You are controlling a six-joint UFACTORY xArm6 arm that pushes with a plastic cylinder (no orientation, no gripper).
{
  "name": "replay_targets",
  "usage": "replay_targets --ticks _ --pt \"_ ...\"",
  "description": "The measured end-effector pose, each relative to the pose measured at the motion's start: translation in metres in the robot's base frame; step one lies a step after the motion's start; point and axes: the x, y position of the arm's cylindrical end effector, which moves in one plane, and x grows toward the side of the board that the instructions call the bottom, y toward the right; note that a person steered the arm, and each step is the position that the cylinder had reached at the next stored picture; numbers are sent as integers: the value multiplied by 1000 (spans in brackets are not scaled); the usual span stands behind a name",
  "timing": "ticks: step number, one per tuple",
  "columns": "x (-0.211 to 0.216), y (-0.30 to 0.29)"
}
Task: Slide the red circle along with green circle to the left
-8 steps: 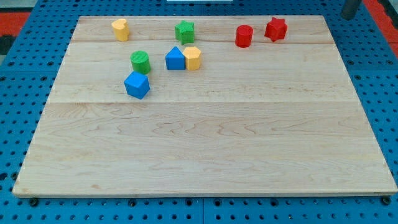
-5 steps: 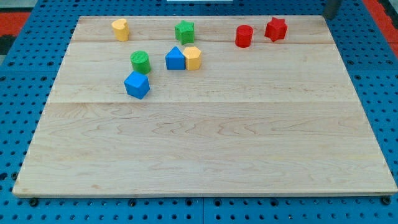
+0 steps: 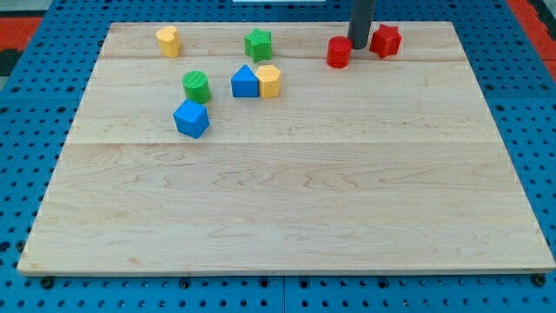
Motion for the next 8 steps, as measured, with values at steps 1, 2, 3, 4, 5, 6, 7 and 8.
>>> replay_targets --ticks 1,2,3,4,5,6,7,8 --pt "32 -31" --pt "37 -41" --pt "31 -82" --pt "25 -127" --pt "47 -166" --pt "80 -190" --pt "113 -197" --pt "103 -200"
